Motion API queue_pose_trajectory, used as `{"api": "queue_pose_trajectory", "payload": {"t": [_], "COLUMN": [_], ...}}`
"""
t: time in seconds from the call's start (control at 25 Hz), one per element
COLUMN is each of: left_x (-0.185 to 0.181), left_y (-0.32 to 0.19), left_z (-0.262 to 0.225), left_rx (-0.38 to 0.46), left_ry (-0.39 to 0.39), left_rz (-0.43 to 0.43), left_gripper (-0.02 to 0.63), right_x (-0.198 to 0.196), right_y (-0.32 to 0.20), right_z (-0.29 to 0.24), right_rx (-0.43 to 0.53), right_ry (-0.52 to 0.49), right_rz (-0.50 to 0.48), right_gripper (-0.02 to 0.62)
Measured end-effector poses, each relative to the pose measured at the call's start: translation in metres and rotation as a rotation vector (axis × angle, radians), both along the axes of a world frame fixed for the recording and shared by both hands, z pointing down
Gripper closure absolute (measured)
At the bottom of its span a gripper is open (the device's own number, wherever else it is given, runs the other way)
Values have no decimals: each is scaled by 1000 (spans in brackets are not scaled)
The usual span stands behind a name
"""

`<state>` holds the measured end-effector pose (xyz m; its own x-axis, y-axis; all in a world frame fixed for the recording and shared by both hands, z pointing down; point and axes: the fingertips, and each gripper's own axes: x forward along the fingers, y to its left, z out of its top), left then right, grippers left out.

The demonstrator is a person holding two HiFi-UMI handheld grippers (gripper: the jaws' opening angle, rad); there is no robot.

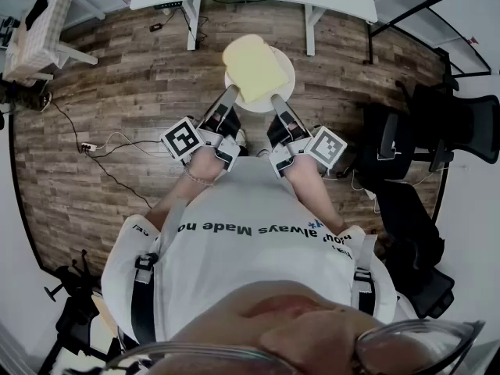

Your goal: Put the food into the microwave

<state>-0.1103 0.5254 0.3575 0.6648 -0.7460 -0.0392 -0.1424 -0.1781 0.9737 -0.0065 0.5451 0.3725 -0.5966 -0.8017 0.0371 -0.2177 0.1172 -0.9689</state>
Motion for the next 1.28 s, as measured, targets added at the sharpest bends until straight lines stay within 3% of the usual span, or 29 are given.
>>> {"api": "queue_pose_trajectory", "payload": {"t": [0.68, 1.28], "left_x": [-28, -16], "left_y": [-28, -77], "left_z": [-3, 6], "left_rx": [4, -20], "left_ry": [8, 19], "left_rz": [26, 18], "left_gripper": [588, 588], "right_x": [-29, -17], "right_y": [-26, -75], "right_z": [-5, 5], "right_rx": [12, -15], "right_ry": [-8, -13], "right_rz": [37, 21], "right_gripper": [572, 572]}}
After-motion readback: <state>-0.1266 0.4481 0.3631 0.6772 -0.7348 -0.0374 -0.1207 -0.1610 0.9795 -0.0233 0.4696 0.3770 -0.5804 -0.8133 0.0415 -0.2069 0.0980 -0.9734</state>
